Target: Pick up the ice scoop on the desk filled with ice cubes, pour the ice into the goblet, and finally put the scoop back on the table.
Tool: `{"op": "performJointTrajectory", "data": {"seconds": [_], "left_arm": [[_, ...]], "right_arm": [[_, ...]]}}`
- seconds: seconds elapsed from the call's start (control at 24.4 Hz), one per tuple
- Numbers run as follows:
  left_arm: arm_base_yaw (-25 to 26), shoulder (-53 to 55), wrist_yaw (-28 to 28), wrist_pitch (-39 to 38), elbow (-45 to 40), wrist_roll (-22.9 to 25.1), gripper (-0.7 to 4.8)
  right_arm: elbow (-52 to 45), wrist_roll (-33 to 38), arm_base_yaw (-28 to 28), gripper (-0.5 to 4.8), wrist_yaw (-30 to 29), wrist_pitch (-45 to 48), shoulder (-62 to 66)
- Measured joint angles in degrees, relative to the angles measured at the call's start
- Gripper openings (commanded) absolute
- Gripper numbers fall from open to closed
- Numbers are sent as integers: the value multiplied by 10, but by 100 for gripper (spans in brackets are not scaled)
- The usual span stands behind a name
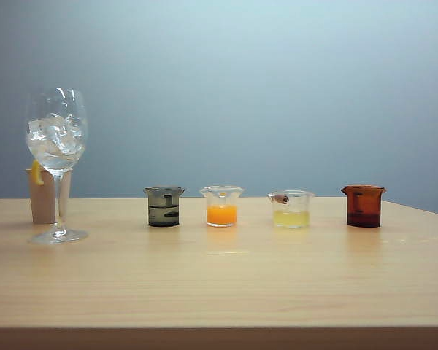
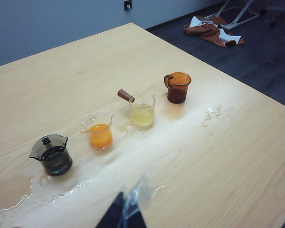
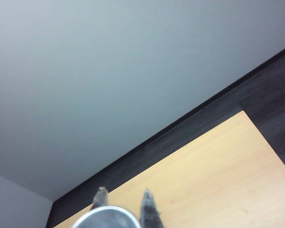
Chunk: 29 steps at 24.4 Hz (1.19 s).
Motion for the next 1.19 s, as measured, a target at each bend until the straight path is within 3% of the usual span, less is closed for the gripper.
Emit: {"op": "performJointTrajectory", "data": {"seconds": [0.29,0.45,0.57,0.74,0.94,1.19], "left_arm": [[0,0,-1,0,0,0,-3],[0,0,-2,0,0,0,-3],[0,0,-2,0,0,0,-3],[0,-1,-3,0,0,0,-3],[0,0,-3,-3,0,0,-3],[0,0,-3,-3,0,0,-3]], "right_arm": [[-339,24,-4,-9,-11,162,-129],[-573,96,-34,-9,-53,294,-171],[-663,130,-64,-9,-95,380,-193],[-711,115,-103,-9,-107,434,-144],[-711,119,-135,-9,-170,561,15],[-711,137,-148,-9,-167,699,142]]}}
